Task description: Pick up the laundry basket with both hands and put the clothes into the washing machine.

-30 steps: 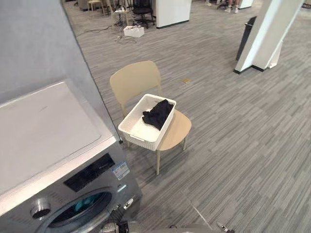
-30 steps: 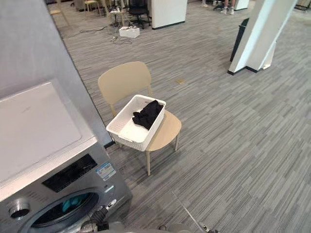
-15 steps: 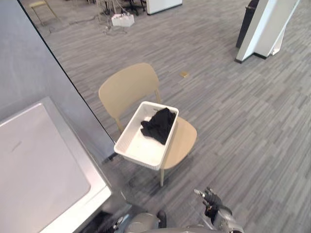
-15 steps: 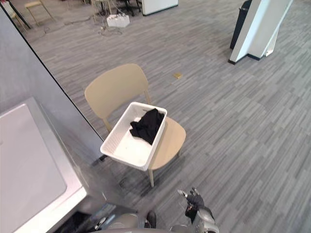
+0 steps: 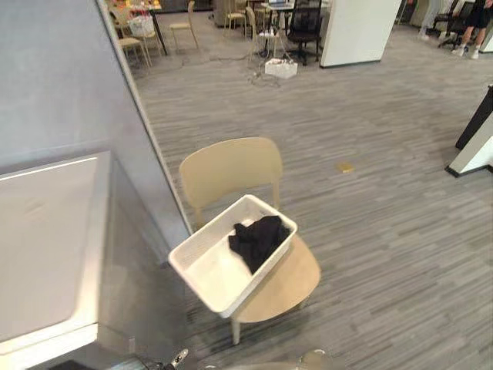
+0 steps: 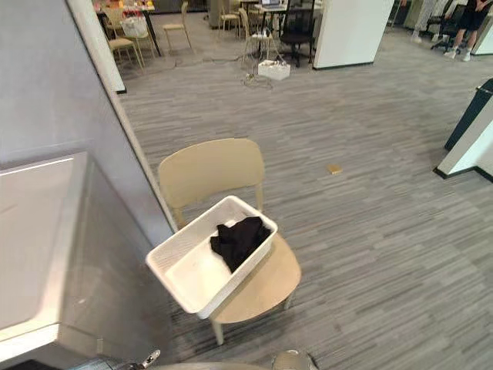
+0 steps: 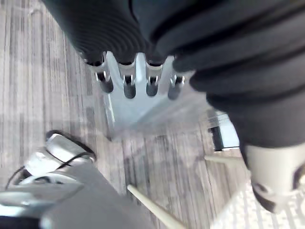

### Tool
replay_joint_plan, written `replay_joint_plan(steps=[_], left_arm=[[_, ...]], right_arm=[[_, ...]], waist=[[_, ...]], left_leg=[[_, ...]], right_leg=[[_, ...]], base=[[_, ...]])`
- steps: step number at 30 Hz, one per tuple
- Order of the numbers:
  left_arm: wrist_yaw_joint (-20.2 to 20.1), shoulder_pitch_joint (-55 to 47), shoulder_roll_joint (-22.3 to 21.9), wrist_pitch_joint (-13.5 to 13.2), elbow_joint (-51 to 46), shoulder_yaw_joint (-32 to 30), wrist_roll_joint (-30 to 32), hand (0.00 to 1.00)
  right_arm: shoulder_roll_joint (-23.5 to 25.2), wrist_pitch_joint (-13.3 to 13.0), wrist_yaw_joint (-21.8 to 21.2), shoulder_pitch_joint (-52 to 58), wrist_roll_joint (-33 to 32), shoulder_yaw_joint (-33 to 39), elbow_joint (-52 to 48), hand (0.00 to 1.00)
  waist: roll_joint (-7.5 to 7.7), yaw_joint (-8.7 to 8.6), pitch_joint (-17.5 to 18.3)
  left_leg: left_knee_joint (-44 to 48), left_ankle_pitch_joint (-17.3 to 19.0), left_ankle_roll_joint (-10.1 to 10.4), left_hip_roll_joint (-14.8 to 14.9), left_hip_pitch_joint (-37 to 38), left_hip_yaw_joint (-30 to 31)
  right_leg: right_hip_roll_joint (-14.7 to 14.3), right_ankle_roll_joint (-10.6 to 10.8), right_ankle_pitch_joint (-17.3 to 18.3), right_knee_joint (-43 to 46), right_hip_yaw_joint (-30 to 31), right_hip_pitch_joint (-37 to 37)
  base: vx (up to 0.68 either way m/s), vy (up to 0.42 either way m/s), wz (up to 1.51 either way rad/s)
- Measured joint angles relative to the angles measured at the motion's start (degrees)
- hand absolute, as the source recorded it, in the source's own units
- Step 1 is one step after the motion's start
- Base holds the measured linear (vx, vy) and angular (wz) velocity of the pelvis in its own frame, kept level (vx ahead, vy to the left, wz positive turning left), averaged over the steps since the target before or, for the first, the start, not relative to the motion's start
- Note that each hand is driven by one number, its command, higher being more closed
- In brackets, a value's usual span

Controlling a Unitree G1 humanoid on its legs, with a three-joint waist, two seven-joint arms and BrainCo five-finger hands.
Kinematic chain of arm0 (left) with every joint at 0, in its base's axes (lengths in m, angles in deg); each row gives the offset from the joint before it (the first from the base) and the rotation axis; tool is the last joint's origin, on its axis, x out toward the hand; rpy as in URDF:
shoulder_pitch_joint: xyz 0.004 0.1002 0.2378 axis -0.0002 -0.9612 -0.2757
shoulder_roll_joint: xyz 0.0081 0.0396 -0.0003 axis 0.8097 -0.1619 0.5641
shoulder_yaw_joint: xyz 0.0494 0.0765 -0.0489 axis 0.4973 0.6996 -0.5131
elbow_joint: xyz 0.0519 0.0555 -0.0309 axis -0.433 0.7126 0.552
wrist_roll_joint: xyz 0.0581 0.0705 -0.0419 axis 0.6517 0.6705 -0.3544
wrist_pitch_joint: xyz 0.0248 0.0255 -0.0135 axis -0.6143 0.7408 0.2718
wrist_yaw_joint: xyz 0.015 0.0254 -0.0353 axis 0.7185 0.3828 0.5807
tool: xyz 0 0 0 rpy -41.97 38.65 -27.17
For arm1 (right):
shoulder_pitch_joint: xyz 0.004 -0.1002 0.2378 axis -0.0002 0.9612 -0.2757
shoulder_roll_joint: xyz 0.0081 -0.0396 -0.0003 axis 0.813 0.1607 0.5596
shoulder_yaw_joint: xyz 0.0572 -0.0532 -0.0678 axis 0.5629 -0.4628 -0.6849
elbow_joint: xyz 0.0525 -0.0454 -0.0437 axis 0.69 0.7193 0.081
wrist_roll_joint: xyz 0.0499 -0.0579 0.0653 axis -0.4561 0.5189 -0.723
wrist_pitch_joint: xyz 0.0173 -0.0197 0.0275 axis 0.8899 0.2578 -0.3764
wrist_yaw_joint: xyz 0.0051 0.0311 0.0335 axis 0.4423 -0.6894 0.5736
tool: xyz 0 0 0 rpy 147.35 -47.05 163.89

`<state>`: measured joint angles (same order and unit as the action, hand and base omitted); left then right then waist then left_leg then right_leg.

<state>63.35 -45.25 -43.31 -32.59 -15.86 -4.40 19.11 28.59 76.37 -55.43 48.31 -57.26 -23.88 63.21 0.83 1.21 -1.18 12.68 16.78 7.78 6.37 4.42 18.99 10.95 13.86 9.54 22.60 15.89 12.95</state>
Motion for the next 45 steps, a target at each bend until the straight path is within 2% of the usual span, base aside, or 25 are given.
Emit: replay_joint_plan(steps=[1,3,4,7,10,11,12,15,16,20,22,23,24,27,28,29,30,31,34,35,36,38,40,42,45], left_arm=[[-0.35,0.59,-1.22,-0.50,0.00,-1.75,0.58,0.00],[-0.51,2.63,-4.21,-1.76,0.04,-4.58,0.63,0.00],[-0.75,2.71,-5.22,-2.23,-0.05,-5.43,0.47,0.00],[-1.49,3.42,-4.89,-2.63,1.25,-7.74,-0.72,0.00],[-1.40,2.92,-3.91,-2.87,1.35,-9.33,-1.75,0.00],[-1.42,2.65,-2.99,-2.79,1.99,-8.51,-1.48,0.00],[-1.40,2.47,-2.44,-2.77,2.44,-7.27,-1.44,0.00],[-1.45,1.33,-0.25,-2.08,4.87,-2.48,-1.19,0.00],[-1.45,-0.14,0.23,-1.73,5.37,-2.60,-0.82,0.00],[-1.40,-0.91,0.25,-1.41,5.63,-2.38,0.95,0.00],[-1.36,-0.69,0.50,-1.46,5.41,-1.78,1.38,0.00],[-1.28,-0.69,0.57,-1.44,5.40,-0.48,1.35,0.00],[-1.28,-0.65,0.54,-1.41,5.34,0.13,1.37,0.00],[-1.30,0.54,1.95,-1.42,3.42,2.55,1.82,0.00],[-1.28,0.92,2.12,-1.41,3.40,2.56,1.95,0.00],[-1.15,2.29,3.30,-1.44,3.26,2.96,2.66,0.00],[-0.90,3.76,4.13,-1.54,3.25,3.74,3.09,0.00],[-0.70,4.23,4.08,-1.57,3.25,3.77,3.09,0.00],[0.10,5.53,2.32,-2.12,3.21,3.82,3.07,0.00],[0.04,5.49,2.50,-2.43,3.22,4.42,3.10,0.00],[-0.06,5.43,2.57,-2.44,3.43,4.33,3.12,0.00],[-0.21,5.31,0.67,-2.52,3.98,4.21,3.36,0.00],[-0.17,5.13,-1.72,-2.40,5.33,4.06,3.71,0.00],[-0.18,4.96,-1.86,-2.40,5.36,3.89,3.75,0.00],[-0.16,4.52,-1.81,-2.38,4.81,3.61,4.65,0.00]], right_arm=[[-0.88,-0.01,0.11,-0.61,0.09,0.09,-0.08,0.00],[-1.82,0.75,-0.01,-0.40,0.25,1.09,1.38,0.00],[-1.78,0.84,0.02,-0.75,0.24,1.64,1.85,0.00],[-2.28,0.03,0.05,-3.41,0.09,2.60,3.92,0.00],[-4.30,-1.47,0.11,-4.94,-0.31,2.66,4.68,0.00],[-4.40,-1.93,0.15,-4.95,-0.58,3.09,4.92,0.00],[-4.26,-2.06,0.14,-5.17,-0.61,3.51,4.93,0.00],[-3.16,-2.18,0.16,-6.86,-1.15,3.44,4.91,0.00],[-2.03,-2.13,0.09,-6.52,-1.53,2.99,4.82,0.00],[-0.26,-2.18,0.14,-5.57,-2.44,-0.25,2.63,0.00],[-0.09,-2.36,0.08,-4.90,-2.68,-3.45,-0.22,0.00],[0.00,-2.57,0.04,-4.49,-2.71,-4.69,-2.32,0.00],[0.07,-2.84,0.09,-4.38,-2.68,-5.48,-3.52,0.00],[1.14,-3.35,0.05,-3.35,-2.71,-9.54,-8.90,0.00],[1.23,-3.33,0.03,-3.34,-2.69,-9.81,-9.08,0.00],[1.71,-3.29,0.11,-2.69,-2.68,-10.38,-9.97,0.00],[1.91,-3.33,0.37,-1.88,-2.73,-10.06,-10.79,0.00],[1.84,-3.26,0.53,-1.79,-2.73,-9.41,-10.79,0.00],[1.94,-2.89,2.59,-1.43,-2.69,-4.82,-14.92,0.00],[1.99,-2.85,2.81,-0.91,-2.66,-2.58,-17.28,0.00],[1.49,-2.84,3.19,-0.91,-2.67,-0.84,-18.93,0.00],[-0.63,-2.88,4.50,-2.03,-2.55,0.36,-23.10,0.00],[-3.65,-2.92,5.15,-2.12,-1.38,1.59,-33.49,0.00],[-4.81,-3.11,5.29,-2.16,0.13,2.62,-40.53,0.00],[-6.33,-4.60,6.27,-2.43,2.63,3.62,-52.25,0.00]], waist=[[-1.50,-0.56,0.26],[-2.17,-0.82,0.42],[-2.18,-0.58,0.41],[-1.69,-0.65,-0.26],[-1.98,-0.28,-1.36],[-1.94,-0.27,-1.36],[-1.89,-0.27,-1.32],[-2.02,-0.26,-1.84],[-0.73,-0.38,-1.70],[0.13,-0.97,-0.82],[1.30,-1.28,-1.29],[0.92,-1.30,-1.44],[0.75,-1.46,-1.41],[0.89,-2.40,-1.84],[1.26,-2.52,-1.97],[3.11,-3.15,-2.31],[4.09,-3.43,-2.73],[4.03,-3.41,-2.75],[2.48,-3.68,-3.03],[3.92,-4.04,-2.12],[4.68,-3.94,-1.18],[1.68,-3.70,-0.35],[-1.53,-4.17,0.56],[-1.80,-4.34,0.79],[-1.75,-5.09,0.88]], left_leg=[[-1.13,-2.23,1.60,2.23,0.49,-1.03],[-1.93,-8.72,3.50,4.95,0.19,-2.19],[-2.16,-10.46,3.28,5.68,-0.29,-2.45],[5.58,-16.52,-2.62,8.07,-7.23,-8.93],[16.42,-13.31,-5.16,8.30,-12.34,-19.08],[19.40,-9.45,-3.08,5.34,-12.78,-22.70],[19.63,-7.85,-2.56,4.04,-12.48,-24.56],[7.00,-4.14,-6.66,0.44,-8.92,-31.75],[0.89,-6.88,-6.96,-2.35,-7.02,-31.13],[-9.35,-10.10,-7.14,-8.07,-4.88,-26.78],[-11.21,-10.03,-7.26,-10.47,-3.24,-26.73],[-11.20,-10.25,-7.78,-10.40,-2.63,-26.64],[-10.69,-10.29,-7.85,-10.00,-2.42,-26.55],[-7.63,-10.27,-8.44,-6.49,-1.24,-25.10],[-7.45,-10.21,-8.65,-6.35,-1.09,-24.87],[-7.43,-10.54,-8.83,-6.14,-0.69,-23.49],[-7.35,-10.80,-8.35,-6.04,-0.41,-22.06],[-7.24,-10.90,-8.07,-5.75,-0.18,-21.51],[-7.80,-10.83,-5.31,-3.41,-0.41,-18.64],[-7.86,-10.11,-3.75,-3.56,-0.40,-17.48],[-8.44,-9.92,-2.54,-3.12,0.02,-17.33],[-8.82,-10.01,-1.01,-0.03,-0.82,-17.50],[-9.85,-11.78,1.79,3.68,-0.98,-17.36],[-9.82,-12.97,3.12,5.09,-1.12,-17.12],[-10.55,-13.07,3.19,6.03,-2.60,-15.58]], right_leg=[[-1.83,-1.53,0.91,1.53,-1.71,0.60],[-3.86,-4.24,2.60,3.64,-5.27,-0.33],[-4.32,-4.87,3.07,3.28,-6.44,-0.99],[-4.88,-8.12,1.83,-0.95,-14.42,-5.13],[-4.42,-9.77,0.79,-3.46,-21.29,-9.38],[-3.59,-10.27,0.25,-6.25,-25.10,-11.55],[-3.36,-10.35,0.02,-7.27,-26.01,-12.06],[-2.40,-9.09,-1.00,-9.57,-27.21,-12.17],[-1.47,-9.46,-1.56,-12.20,-26.29,-12.84],[1.82,-9.17,-1.40,-14.12,-28.01,-13.06],[5.21,-8.23,-0.71,-8.29,-28.48,-12.39],[6.18,-7.52,-1.10,0.66,-27.49,-9.25],[6.24,-8.29,-1.88,6.17,-26.32,-6.75],[3.09,-8.48,-13.05,27.59,-18.49,4.34],[2.89,-8.56,-12.78,28.79,-17.78,4.68],[2.85,-7.99,-9.07,30.98,-16.94,5.39],[3.33,-7.84,-5.34,29.55,-16.06,5.31],[3.36,-7.87,-4.35,27.70,-15.48,5.20],[2.62,-6.98,-3.48,4.86,-11.33,0.62],[3.37,-4.67,-9.45,-2.89,-10.51,-1.88],[3.52,-1.71,-6.34,-5.97,-11.76,-3.86],[0.65,-3.60,-6.12,-9.94,-13.18,-5.03],[-2.89,-4.05,-6.33,-11.10,-15.13,-5.63],[-4.16,-4.65,-6.02,-11.33,-17.01,-6.71],[-4.90,-5.68,-5.76,-12.06,-19.73,-7.02]], base=[[0.03,-0.539,0.23],[0.03,-0.523,0.64],[-0.01,-0.450,0.67],[-0.04,-0.346,1.20],[-0.10,-0.155,1.21],[-0.06,0.029,0.93],[-0.06,0.086,0.98],[-0.05,0.081,0.64],[-0.02,0.064,0.58],[0.12,0.112,0.77],[0.15,0.081,0.58],[0.14,0.046,0.19],[0.13,0.001,0.04],[0.13,-0.062,0.06],[0.19,-0.122,0.37],[0.15,-0.140,0.62],[0.20,-0.183,0.67],[0.25,-0.210,0.55],[0.25,-0.302,0.44],[0.24,-0.468,0.43],[0.19,-0.425,0.11],[0.11,-0.285,-0.10],[0.11,-0.273,0.09],[0.08,-0.229,0.32],[0.02,-0.125,0.44]])
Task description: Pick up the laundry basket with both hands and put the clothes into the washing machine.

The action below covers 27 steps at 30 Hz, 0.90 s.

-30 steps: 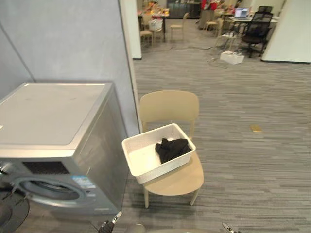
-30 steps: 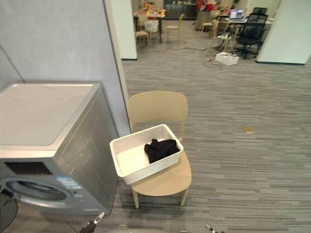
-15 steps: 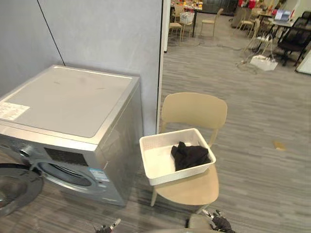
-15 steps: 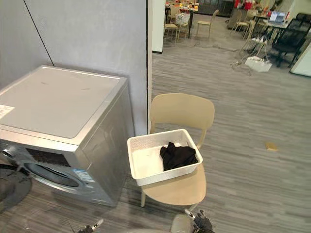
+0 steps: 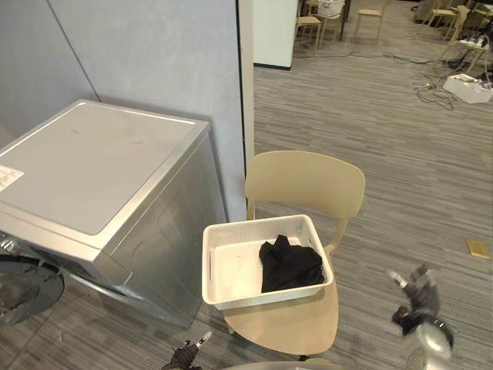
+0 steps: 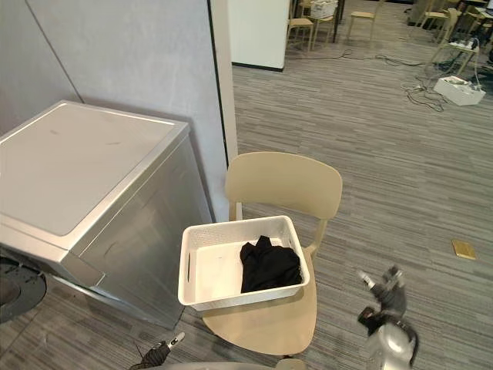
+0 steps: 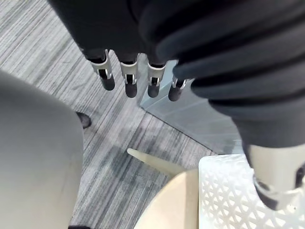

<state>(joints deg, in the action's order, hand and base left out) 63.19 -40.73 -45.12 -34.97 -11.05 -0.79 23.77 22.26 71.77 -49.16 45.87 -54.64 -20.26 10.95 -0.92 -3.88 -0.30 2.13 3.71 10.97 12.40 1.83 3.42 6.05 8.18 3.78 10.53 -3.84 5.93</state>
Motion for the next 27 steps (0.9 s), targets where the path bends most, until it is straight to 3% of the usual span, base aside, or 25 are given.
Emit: replay_joint_plan(steps=[3,6,9,13,15,18,22,27], left_arm=[[0.00,-0.62,0.48,-0.04,-1.53,0.02,0.75,0.00],[-0.06,-0.65,1.72,-0.44,-2.18,0.19,2.00,0.00],[-0.11,-0.27,2.42,-0.63,-3.57,1.36,3.05,0.00],[-0.09,3.06,2.84,-0.95,-4.11,5.50,2.94,0.00],[-0.02,3.99,2.56,-1.23,-5.58,7.31,2.81,0.00],[0.14,5.26,2.19,-1.69,-7.44,9.56,2.02,0.00],[0.41,6.51,2.32,-2.04,-9.79,11.57,0.20,0.00],[1.46,8.27,2.35,-2.42,-10.08,12.60,0.26,0.00]], right_arm=[[0.24,-1.27,0.13,-0.56,2.49,-0.47,-7.78,0.00],[0.05,-2.43,0.00,-2.29,6.51,-2.47,-13.82,0.00],[-5.42,-3.63,-0.14,-8.13,7.79,-7.17,-13.89,0.00],[-18.46,-4.65,-1.99,-24.99,7.83,-19.88,-2.20,0.00],[-21.76,-4.44,-2.85,-31.85,8.41,-25.61,5.18,0.00],[-23.23,-3.06,-3.94,-38.66,10.06,-31.30,15.47,0.00],[-23.39,-1.60,-4.01,-42.40,13.38,-34.10,21.77,0.00],[-23.48,-0.88,-4.09,-46.25,14.39,-37.36,24.43,0.00]], waist=[[0.14,0.03,0.27],[1.30,0.24,0.38],[1.72,0.26,-1.36],[-0.45,1.27,-7.37],[-1.94,2.06,-9.96],[-3.21,3.59,-13.35],[-2.60,4.36,-17.51],[-2.63,4.60,-20.17]], left_leg=[[-0.39,0.00,0.00,-0.43,-1.87,1.20],[-0.18,-0.30,-0.15,-1.17,-4.85,2.76],[0.05,-1.53,-0.36,-2.03,-7.28,3.51],[0.24,-3.30,0.04,-2.54,-10.15,4.04],[-0.23,-4.34,0.23,-2.44,-11.56,4.23],[-1.16,-5.87,0.26,-2.31,-12.83,4.50],[-1.17,-6.29,0.10,-2.44,-13.56,4.57],[-1.01,-6.40,0.11,-2.45,-15.01,4.44]], right_leg=[[0.43,-0.74,-1.35,-2.12,-1.28,0.02],[1.05,-0.74,-3.70,-5.27,-2.68,0.34],[1.80,-0.75,-5.33,-6.11,-3.11,1.64],[2.17,-0.96,-7.06,-5.48,-3.04,4.97],[2.01,-1.03,-7.79,-5.40,-2.91,6.69],[1.95,-1.35,-8.47,-4.93,-3.00,8.53],[2.04,-1.33,-8.96,-4.55,-2.91,9.50],[2.04,-1.34,-8.96,-3.64,-2.57,11.48]], base=[[-0.06,0.020,0.31],[-0.11,0.030,0.24],[-0.11,0.015,0.09],[-0.16,-0.010,0.03],[-0.16,-0.036,-0.04],[-0.10,-0.035,0.01],[-0.04,-0.010,0.00],[0.00,-0.001,-0.01]])
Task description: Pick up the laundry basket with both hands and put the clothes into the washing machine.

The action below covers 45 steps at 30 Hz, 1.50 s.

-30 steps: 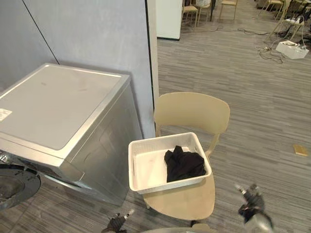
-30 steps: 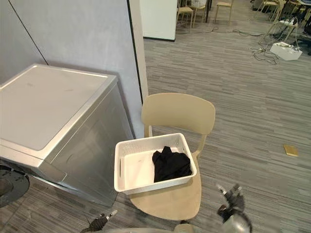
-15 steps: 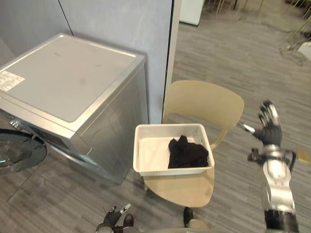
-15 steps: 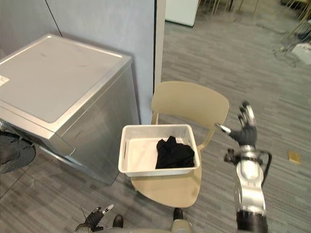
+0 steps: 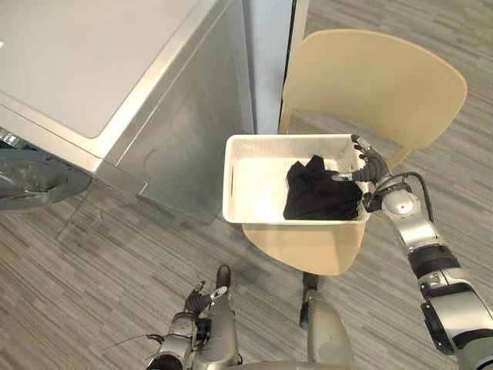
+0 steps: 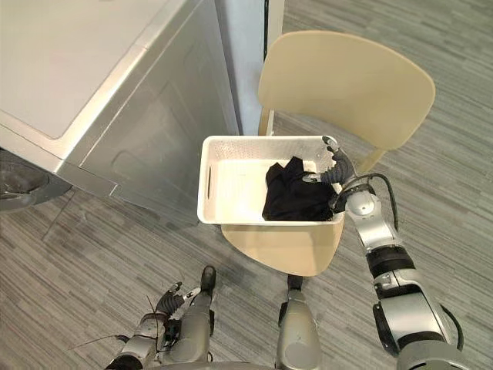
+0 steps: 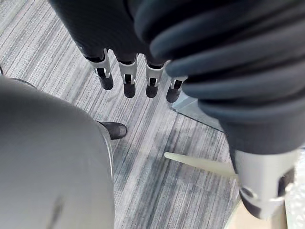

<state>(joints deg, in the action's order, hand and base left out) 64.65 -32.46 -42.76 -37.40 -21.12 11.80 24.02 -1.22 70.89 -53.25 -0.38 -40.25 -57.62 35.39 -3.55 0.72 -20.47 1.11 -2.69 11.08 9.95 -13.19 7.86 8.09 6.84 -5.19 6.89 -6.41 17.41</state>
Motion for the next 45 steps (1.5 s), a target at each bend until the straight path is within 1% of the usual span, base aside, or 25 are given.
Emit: replay_joint_plan(steps=[2,7,9,12,15,16,19,24,25,27,28,31,32,34,36,37,38,40,41,43,44,45], left_arm=[[0.10,0.74,0.08,-0.11,-0.53,0.62,0.12,0.00],[0.76,2.58,0.37,-0.58,-0.89,1.75,0.41,0.00],[1.45,2.75,0.38,-0.59,-1.29,1.95,0.39,0.00],[2.61,3.48,0.30,-0.56,-1.96,2.03,0.32,0.00],[3.91,4.96,-0.81,-0.56,-3.32,2.09,-0.12,0.00],[4.17,5.44,-1.22,-0.62,-4.01,2.19,-0.15,0.00],[5.24,6.82,-3.11,-0.62,-6.87,2.49,-0.35,0.00],[6.79,6.98,-4.16,-0.58,-10.86,2.37,-1.89,0.00],[7.37,7.34,-4.54,-0.57,-11.89,2.36,-1.91,0.00],[7.62,7.88,-4.97,-0.55,-13.38,1.71,-2.00,0.00],[7.68,8.21,-4.98,-0.55,-14.00,1.41,-2.01,0.00],[7.73,9.09,-5.33,-0.40,-14.05,1.27,-2.01,0.00],[7.75,9.06,-5.41,-0.38,-14.03,1.18,-2.01,0.00],[8.46,8.92,-5.84,-0.26,-13.84,-0.61,-2.05,0.00],[8.58,8.93,-6.42,-0.26,-13.15,-2.76,-3.63,0.00],[8.53,8.93,-6.89,-0.29,-12.14,-3.79,-5.11,0.00],[8.23,8.87,-7.37,-0.29,-10.67,-4.87,-8.66,0.00],[7.41,8.73,-7.39,0.00,-8.69,-5.42,-11.63,0.00],[7.11,8.57,-7.28,0.58,-7.80,-5.42,-12.48,0.00],[6.70,8.47,-7.21,0.79,-6.69,-5.48,-12.66,0.00],[5.94,8.11,-7.26,0.80,-6.26,-5.47,-12.68,0.00],[5.88,7.89,-7.35,0.83,-5.83,-5.47,-12.70,0.00]], right_arm=[[0.13,0.04,-0.02,-2.05,1.05,-1.60,1.72,0.00],[0.39,0.30,0.23,-4.86,2.86,-2.66,5.52,0.00],[0.79,0.43,0.41,-6.12,2.88,-2.78,7.46,0.00],[1.88,0.77,2.00,-7.60,2.88,-2.68,9.39,0.00],[2.69,1.08,3.03,-8.73,2.84,-2.39,11.69,0.00],[2.86,1.20,3.30,-8.96,2.64,-1.78,12.72,0.00],[3.67,1.98,4.78,-9.47,0.94,0.17,14.95,0.00],[3.91,2.21,5.81,-13.26,0.40,-0.05,17.03,0.00],[3.91,2.24,6.42,-13.95,0.40,-0.43,17.94,0.00],[4.58,2.03,8.29,-14.78,0.24,-1.03,19.22,0.00],[5.23,1.91,9.24,-14.87,-0.27,-1.86,19.43,0.00],[5.52,1.90,9.76,-14.79,-1.22,-2.79,20.47,0.00],[5.71,1.91,9.96,-14.71,-1.22,-2.91,20.62,1.00],[7.30,1.51,10.47,-14.06,-1.16,-3.07,20.46,1.00],[8.39,0.80,10.47,-12.18,-1.26,-3.05,19.81,1.00],[9.12,0.65,10.43,-10.91,-1.28,-2.87,19.76,1.00],[10.17,0.67,9.84,-8.56,-0.93,-2.83,19.82,1.00],[12.63,0.80,8.31,-3.74,0.55,-2.50,19.85,1.00],[14.64,1.59,7.04,0.75,1.63,-1.51,19.93,1.00],[17.39,3.11,6.22,5.16,3.12,0.23,19.90,1.00],[19.18,4.40,5.06,8.47,3.40,2.13,19.92,1.00],[19.85,5.07,4.46,10.02,3.36,3.34,19.99,1.00]], waist=[[-0.01,0.07,-1.81],[0.04,0.29,-3.79],[-0.04,0.38,-3.98],[0.03,0.47,-4.45],[-0.09,0.88,-4.86],[-0.21,1.45,-4.98],[-0.06,2.02,-5.17],[-0.03,2.53,-5.26],[0.00,3.32,-5.29],[0.14,3.26,-5.68],[0.53,3.25,-5.88],[1.27,3.24,-6.27],[1.38,3.33,-6.22],[1.73,3.42,-6.14],[1.79,3.40,-6.11],[1.88,3.40,-6.06],[2.04,3.49,-5.97],[2.46,3.51,-5.70],[2.90,3.53,-5.41],[3.43,3.53,-4.99],[3.93,4.11,-4.29],[4.04,4.54,-3.47]], left_leg=[[0.06,-0.23,0.02,-0.02,-0.49,-0.01],[1.04,-0.23,0.02,-0.11,-2.59,0.12],[1.04,-0.36,0.11,-0.11,-3.58,0.15],[0.92,-0.86,0.19,-0.07,-4.97,0.20],[0.89,-1.60,0.54,-0.15,-7.38,0.67],[0.88,-1.96,0.45,-0.20,-8.28,0.98],[0.93,-2.90,0.81,-0.58,-11.93,1.81],[2.33,-3.49,0.70,-0.89,-17.20,1.69],[3.33,-3.49,0.71,-0.96,-18.63,1.72],[4.14,-3.50,0.70,-1.12,-20.19,1.93],[4.83,-3.49,0.69,-1.24,-20.91,2.34],[5.89,-3.47,0.69,-2.04,-21.64,3.55],[5.92,-3.47,0.69,-2.06,-21.65,3.65],[6.09,-3.48,0.68,-2.06,-21.52,3.79],[6.12,-3.45,0.64,-1.99,-20.56,3.91],[6.08,-3.34,0.48,-1.96,-19.59,3.96],[5.81,-3.20,0.29,-1.92,-17.89,4.10],[5.61,-3.06,0.10,-1.93,-15.67,4.78],[5.50,-2.92,-0.12,-2.17,-13.81,5.47],[5.17,-2.85,-0.23,-2.42,-11.50,5.90],[5.03,-2.77,-0.36,-2.77,-9.67,5.90],[4.93,-2.66,-0.50,-2.92,-9.04,5.89]], right_leg=[[0.00,0.00,0.00,0.22,0.11,0.55],[0.08,-0.03,0.03,1.56,0.17,2.82],[0.11,-0.13,0.15,2.24,0.19,4.13],[0.18,-0.43,0.52,3.66,0.18,6.15],[0.54,-0.55,0.99,5.48,-0.36,8.92],[0.69,-0.63,1.14,6.05,-0.67,9.82],[1.79,-0.65,2.69,9.80,-1.69,14.16],[3.43,-0.70,4.12,13.49,-2.92,19.21],[3.76,-0.92,4.68,14.64,-3.24,20.38],[4.44,-0.87,5.77,16.42,-4.24,21.40],[4.89,-1.17,6.45,17.61,-4.80,21.87],[6.03,-1.16,8.12,19.96,-6.13,21.95],[6.16,-1.12,8.32,20.19,-6.26,21.91],[6.15,-1.16,8.46,20.31,-6.58,21.53],[6.09,-1.17,8.65,20.13,-6.95,20.23],[6.10,-1.07,8.93,20.04,-7.20,19.14],[6.14,-1.11,9.34,19.94,-7.58,17.24],[6.33,-1.08,10.04,19.86,-8.72,14.26],[6.76,-0.85,10.84,19.93,-9.84,11.65],[7.10,-0.68,11.48,19.80,-10.79,8.69],[7.22,-0.23,11.91,19.70,-11.07,6.66],[7.32,-0.11,12.01,19.43,-11.22,5.83]], base=[[0.00,-0.008,-0.02],[-0.01,-0.004,0.00],[-0.04,-0.022,0.00],[-0.03,-0.024,0.02],[-0.06,-0.035,0.11],[-0.04,-0.033,0.18],[-0.04,-0.041,0.25],[-0.03,-0.044,0.20],[-0.01,-0.052,0.26],[0.00,-0.060,0.31],[0.01,-0.051,0.28],[0.02,-0.043,0.31],[0.01,-0.045,0.21],[0.01,-0.046,0.07],[0.02,-0.041,0.05],[0.03,-0.049,0.10],[0.03,-0.052,0.12],[0.06,-0.060,0.28],[0.06,-0.054,0.39],[0.06,-0.041,0.32],[0.07,-0.037,0.22],[0.06,-0.015,0.20]])
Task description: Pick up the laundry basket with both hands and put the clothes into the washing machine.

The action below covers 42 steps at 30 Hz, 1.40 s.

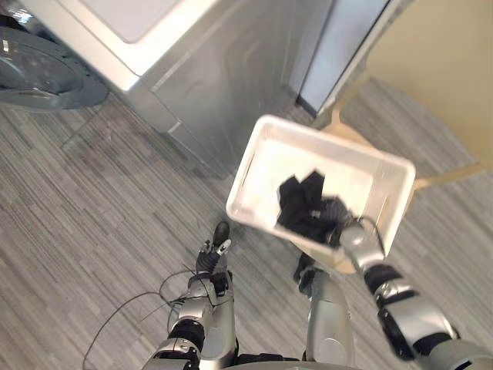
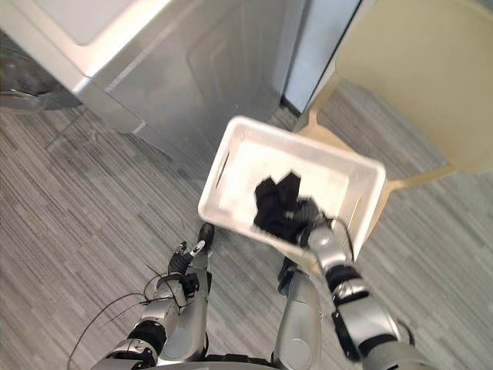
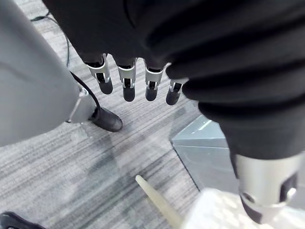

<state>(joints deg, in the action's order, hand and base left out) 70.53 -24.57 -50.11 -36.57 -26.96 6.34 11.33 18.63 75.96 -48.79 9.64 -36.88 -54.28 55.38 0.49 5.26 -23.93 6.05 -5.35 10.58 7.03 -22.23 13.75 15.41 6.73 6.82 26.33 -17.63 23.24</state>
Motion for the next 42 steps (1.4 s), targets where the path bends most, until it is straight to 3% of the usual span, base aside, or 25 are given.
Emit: replay_joint_plan(steps=[2,5,9,14,18,25,29,32,36,38,42], left_arm=[[-0.15,-1.94,0.57,0.08,2.02,-1.63,-0.40,0.00],[-1.12,-5.63,2.39,0.16,4.43,-4.77,-1.13,0.00],[-1.17,-12.20,4.14,0.61,6.68,-11.73,-2.90,0.00],[-0.93,-14.32,7.11,0.61,6.45,-17.57,-9.54,0.00],[0.61,-14.54,8.32,0.35,0.42,-21.33,-14.12,0.00],[6.78,-13.64,11.44,-3.50,-25.04,-27.45,-16.13,0.00],[10.90,-11.18,13.34,-4.79,-43.10,-27.78,-11.75,0.00],[13.70,-6.21,15.04,-6.62,-55.75,-24.33,-3.86,0.00],[15.08,1.84,18.67,-7.74,-60.13,-14.02,0.96,0.00],[12.35,6.65,18.94,-9.50,-62.31,-5.49,1.29,0.00],[6.63,14.11,18.72,-10.25,-58.13,9.28,-1.07,0.00]], right_arm=[[1.95,1.98,-0.70,6.57,-0.72,7.09,-0.08,1.00],[2.30,2.38,-0.30,8.62,-4.31,13.64,-0.21,1.00],[-2.16,1.98,0.90,7.24,-9.35,21.86,-4.63,1.00],[-8.50,1.30,2.96,2.25,-11.33,25.57,-9.74,1.00],[-13.21,1.31,4.87,-0.99,-13.28,26.57,-10.17,1.00],[-17.75,0.84,9.90,-2.15,-14.65,30.80,-28.42,1.00],[-17.86,-2.36,11.66,-3.48,-14.53,31.35,-38.37,1.00],[-17.89,-4.79,11.94,-5.06,-14.53,29.67,-45.20,1.00],[-18.49,-5.42,10.89,-10.48,-14.64,24.37,-49.67,1.00],[-19.38,-6.68,10.60,-13.86,-15.15,20.87,-52.68,1.00],[-19.49,-7.56,9.59,-21.28,-16.35,16.31,-53.10,1.00]], waist=[[0.17,0.34,4.67],[1.24,0.20,10.22],[1.20,0.01,19.68],[1.57,-0.48,21.37],[1.76,-1.24,22.01],[1.67,-1.65,24.54],[1.92,-2.90,25.65],[1.68,-2.98,25.79],[0.45,-3.12,26.65],[-0.05,-3.22,26.97],[-0.20,-4.55,27.07]], left_leg=[[-0.20,0.11,-0.21,-0.03,2.45,-1.33],[-2.19,0.38,-0.67,0.08,6.48,-3.51],[-8.03,0.48,-0.88,0.99,13.42,-7.04],[-9.94,0.41,-0.87,0.83,17.75,-9.37],[-10.07,0.56,-1.07,0.80,19.54,-10.32],[-11.18,0.75,-1.26,1.78,23.01,-12.28],[-11.17,0.99,-0.98,2.16,23.38,-12.44],[-11.29,1.68,-1.07,2.07,24.41,-14.08],[-11.30,1.70,-1.07,2.06,24.93,-15.69],[-11.29,1.61,-0.95,2.07,25.14,-16.99],[-11.29,1.53,-1.10,2.06,25.55,-18.85]], right_leg=[[0.45,0.40,-0.22,-2.52,-1.11,-4.15],[0.15,1.44,-0.91,-5.87,-0.23,-7.74],[-2.39,2.17,-5.40,-16.91,2.25,-13.88],[-3.31,2.65,-10.29,-24.68,4.48,-18.99],[-3.63,2.55,-11.73,-27.39,5.51,-21.20],[-4.86,2.31,-13.16,-29.68,8.29,-23.21],[-5.27,2.20,-13.15,-29.86,8.58,-23.13],[-5.22,2.06,-12.90,-29.83,10.23,-22.95],[-5.29,2.05,-13.08,-29.35,12.14,-21.98],[-5.39,2.07,-13.52,-29.45,13.31,-21.75],[-5.58,2.11,-14.56,-29.42,15.24,-20.84]], base=[[0.09,0.021,0.17],[0.06,0.034,-0.21],[0.07,0.040,-0.43],[0.05,0.029,-0.29],[0.03,0.002,-0.20],[0.00,-0.012,-0.21],[-0.07,-0.017,-0.06],[-0.08,0.004,-0.23],[-0.06,0.008,-0.25],[-0.01,0.006,-0.26],[-0.01,0.005,-0.27]])
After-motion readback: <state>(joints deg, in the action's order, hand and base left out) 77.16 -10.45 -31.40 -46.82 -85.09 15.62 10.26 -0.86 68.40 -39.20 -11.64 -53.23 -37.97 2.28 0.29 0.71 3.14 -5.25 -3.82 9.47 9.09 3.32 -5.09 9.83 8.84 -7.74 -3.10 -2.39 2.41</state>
